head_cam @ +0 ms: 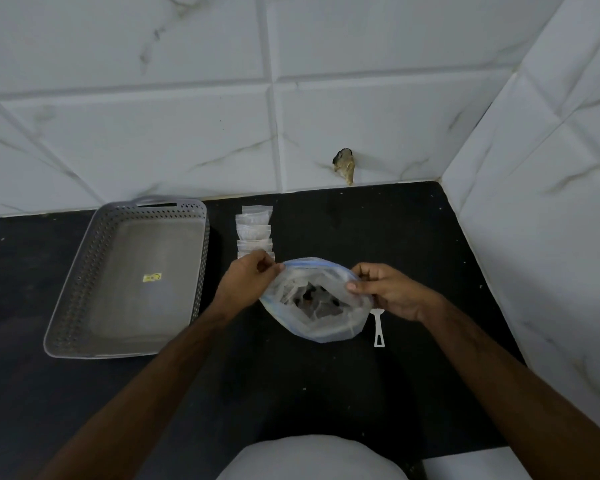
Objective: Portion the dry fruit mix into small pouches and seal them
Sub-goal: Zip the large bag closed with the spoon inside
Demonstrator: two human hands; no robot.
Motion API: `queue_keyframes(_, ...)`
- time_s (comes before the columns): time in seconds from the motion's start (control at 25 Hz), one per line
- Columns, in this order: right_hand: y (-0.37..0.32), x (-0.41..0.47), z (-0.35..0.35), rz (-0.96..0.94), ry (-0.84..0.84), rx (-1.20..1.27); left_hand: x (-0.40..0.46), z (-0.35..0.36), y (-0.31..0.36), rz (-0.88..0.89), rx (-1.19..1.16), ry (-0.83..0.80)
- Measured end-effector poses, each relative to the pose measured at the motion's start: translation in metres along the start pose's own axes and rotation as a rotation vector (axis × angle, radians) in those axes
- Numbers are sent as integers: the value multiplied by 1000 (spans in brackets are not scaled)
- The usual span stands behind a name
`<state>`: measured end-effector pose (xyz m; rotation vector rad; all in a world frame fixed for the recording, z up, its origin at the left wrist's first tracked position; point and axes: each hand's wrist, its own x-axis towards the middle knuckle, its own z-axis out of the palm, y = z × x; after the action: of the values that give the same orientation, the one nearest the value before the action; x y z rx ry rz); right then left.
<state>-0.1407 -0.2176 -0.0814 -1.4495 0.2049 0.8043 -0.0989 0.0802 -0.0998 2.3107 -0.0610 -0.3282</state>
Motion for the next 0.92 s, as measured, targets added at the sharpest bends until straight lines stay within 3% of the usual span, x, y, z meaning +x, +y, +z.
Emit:
queue_keyframes(0.12, 5, 1, 4, -24, 86, 154, -6, -1, -3, -74, -7, -121)
queue_keyframes(0.24, 7, 7, 8, -26, 182, 177, -16, -2, 6, -237, -379, -285)
queue_keyframes(0.36, 13, 19, 13, -91, 521, -198, -19, -4, 14, -273, -432, -381)
queue_keyframes(0.52, 13, 19, 12, -272, 741, -684, -16, -1, 20, -133, -149, -37)
queue_keyframes(0.6, 7, 17, 14, -244, 791, -1085, -17, 2, 25, -90, -89, 90)
queue_keyframes(0.68, 2, 17, 17, -211, 804, -1290, -20, 8, 30, -67, -4, 136)
queue_keyframes(0.72, 1, 19, 17, -186, 788, -1241, -20, 10, 31, -58, 12, 141)
queue_keyframes(0.84, -3, 17, 7, 7, 655, -672, -18, 7, 30, -103, -60, 83)
queue_keyframes(0.92, -5, 9, -2, 91, 551, -482, -15, 2, 25, -191, -198, 47)
